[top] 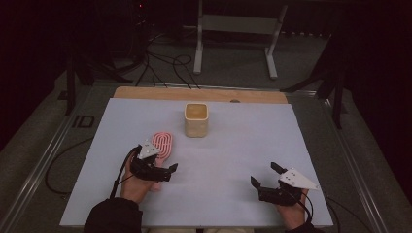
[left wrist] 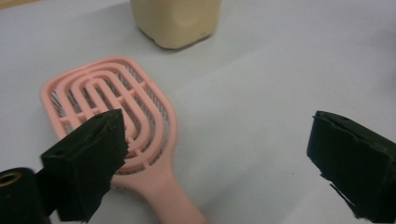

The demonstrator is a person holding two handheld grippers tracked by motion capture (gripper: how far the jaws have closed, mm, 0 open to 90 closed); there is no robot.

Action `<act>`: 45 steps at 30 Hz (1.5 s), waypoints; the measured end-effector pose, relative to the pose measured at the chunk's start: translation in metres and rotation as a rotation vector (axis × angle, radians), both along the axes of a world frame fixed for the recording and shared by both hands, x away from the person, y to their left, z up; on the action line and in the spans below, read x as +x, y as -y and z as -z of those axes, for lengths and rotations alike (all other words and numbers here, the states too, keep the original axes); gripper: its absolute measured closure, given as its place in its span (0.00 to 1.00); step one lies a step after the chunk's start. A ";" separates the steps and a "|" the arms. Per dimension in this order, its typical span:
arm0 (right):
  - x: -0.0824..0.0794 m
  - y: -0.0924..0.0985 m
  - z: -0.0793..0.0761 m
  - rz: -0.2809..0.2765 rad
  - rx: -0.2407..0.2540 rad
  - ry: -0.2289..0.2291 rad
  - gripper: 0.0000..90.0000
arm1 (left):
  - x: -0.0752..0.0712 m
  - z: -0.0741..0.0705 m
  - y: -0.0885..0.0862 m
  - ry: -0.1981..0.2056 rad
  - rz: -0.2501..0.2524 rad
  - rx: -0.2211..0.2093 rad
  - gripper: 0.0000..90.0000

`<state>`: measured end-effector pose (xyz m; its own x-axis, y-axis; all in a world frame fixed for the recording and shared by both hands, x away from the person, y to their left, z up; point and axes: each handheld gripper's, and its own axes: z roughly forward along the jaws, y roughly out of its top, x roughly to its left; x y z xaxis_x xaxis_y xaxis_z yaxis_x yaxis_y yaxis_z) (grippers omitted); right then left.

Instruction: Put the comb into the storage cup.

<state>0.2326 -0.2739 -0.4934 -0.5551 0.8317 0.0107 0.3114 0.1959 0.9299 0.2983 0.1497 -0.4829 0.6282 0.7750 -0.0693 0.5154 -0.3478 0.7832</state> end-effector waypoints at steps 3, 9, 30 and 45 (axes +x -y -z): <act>0.000 0.000 0.000 -0.002 -0.003 -0.001 0.10 | 0.000 0.002 0.002 -0.010 0.007 0.006 0.12; 0.000 0.000 0.000 -0.001 -0.001 -0.001 0.10 | 0.000 0.006 0.005 -0.040 -0.005 0.029 0.30; 0.001 -0.001 0.001 -0.003 -0.003 -0.006 0.10 | -0.001 0.019 -0.006 -0.172 0.016 0.122 1.00; 0.001 -0.001 0.002 0.000 -0.006 -0.009 0.10 | -0.006 0.021 -0.031 -0.174 -0.056 0.064 1.00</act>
